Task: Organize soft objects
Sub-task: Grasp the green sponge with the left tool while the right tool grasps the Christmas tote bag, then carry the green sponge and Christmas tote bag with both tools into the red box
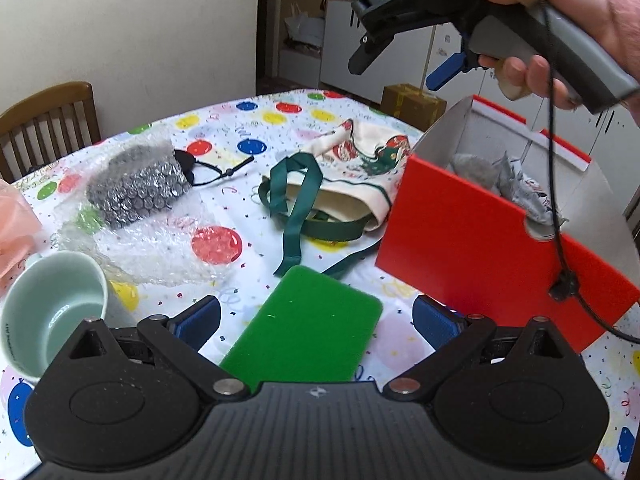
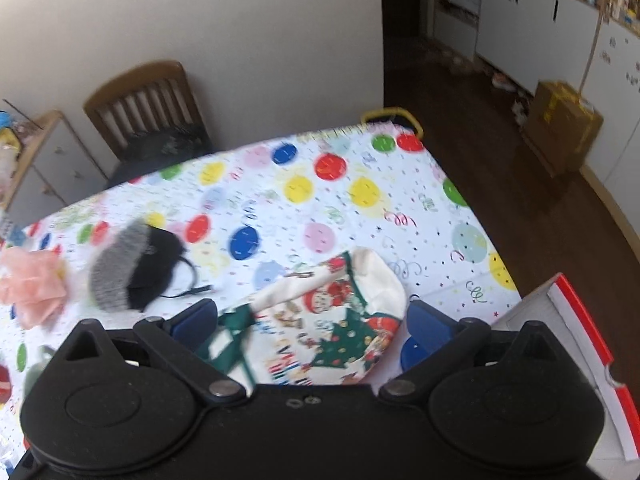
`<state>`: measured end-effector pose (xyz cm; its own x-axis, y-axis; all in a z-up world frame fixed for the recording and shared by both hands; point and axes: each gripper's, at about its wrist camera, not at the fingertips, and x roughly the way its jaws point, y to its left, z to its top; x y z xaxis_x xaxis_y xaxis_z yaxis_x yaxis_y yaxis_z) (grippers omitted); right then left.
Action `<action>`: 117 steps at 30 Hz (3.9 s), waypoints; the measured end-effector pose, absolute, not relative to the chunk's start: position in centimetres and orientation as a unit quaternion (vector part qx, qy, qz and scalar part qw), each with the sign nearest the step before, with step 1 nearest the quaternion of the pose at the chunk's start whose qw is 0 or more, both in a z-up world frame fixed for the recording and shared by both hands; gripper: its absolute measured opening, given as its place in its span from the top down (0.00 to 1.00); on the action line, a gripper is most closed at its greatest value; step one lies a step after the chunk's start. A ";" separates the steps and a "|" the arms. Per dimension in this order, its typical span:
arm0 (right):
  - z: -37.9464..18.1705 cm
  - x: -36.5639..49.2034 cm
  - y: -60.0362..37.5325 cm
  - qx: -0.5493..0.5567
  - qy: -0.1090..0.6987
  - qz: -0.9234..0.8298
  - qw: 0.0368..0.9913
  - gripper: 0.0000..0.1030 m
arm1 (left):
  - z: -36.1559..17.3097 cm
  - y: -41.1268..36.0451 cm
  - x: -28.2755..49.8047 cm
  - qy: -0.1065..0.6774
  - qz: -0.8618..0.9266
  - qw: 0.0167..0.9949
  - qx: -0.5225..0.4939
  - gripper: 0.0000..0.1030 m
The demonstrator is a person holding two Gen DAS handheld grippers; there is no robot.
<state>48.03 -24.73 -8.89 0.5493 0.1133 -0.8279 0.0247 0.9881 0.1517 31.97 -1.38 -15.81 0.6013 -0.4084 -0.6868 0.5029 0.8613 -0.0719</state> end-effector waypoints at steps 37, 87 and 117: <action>-17.1 53.7 -24.6 0.000 0.561 -0.004 0.828 0.79 | -20.6 -3.3 34.7 0.395 -0.246 0.878 0.116 0.20; 6.9 35.5 -30.7 0.156 0.276 0.098 0.943 0.92 | -5.4 -1.8 30.8 0.308 -0.184 0.931 0.072 0.24; -1.6 28.9 -45.9 0.210 0.331 0.031 0.920 0.92 | -4.9 -18.2 28.4 0.327 -0.258 0.901 0.122 0.24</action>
<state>28.94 -45.92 -1.63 0.7794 0.1963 -0.5950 0.0816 0.9098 0.4070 28.36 -18.23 -4.89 0.6534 -0.3843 -0.6522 0.5439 0.8376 0.0514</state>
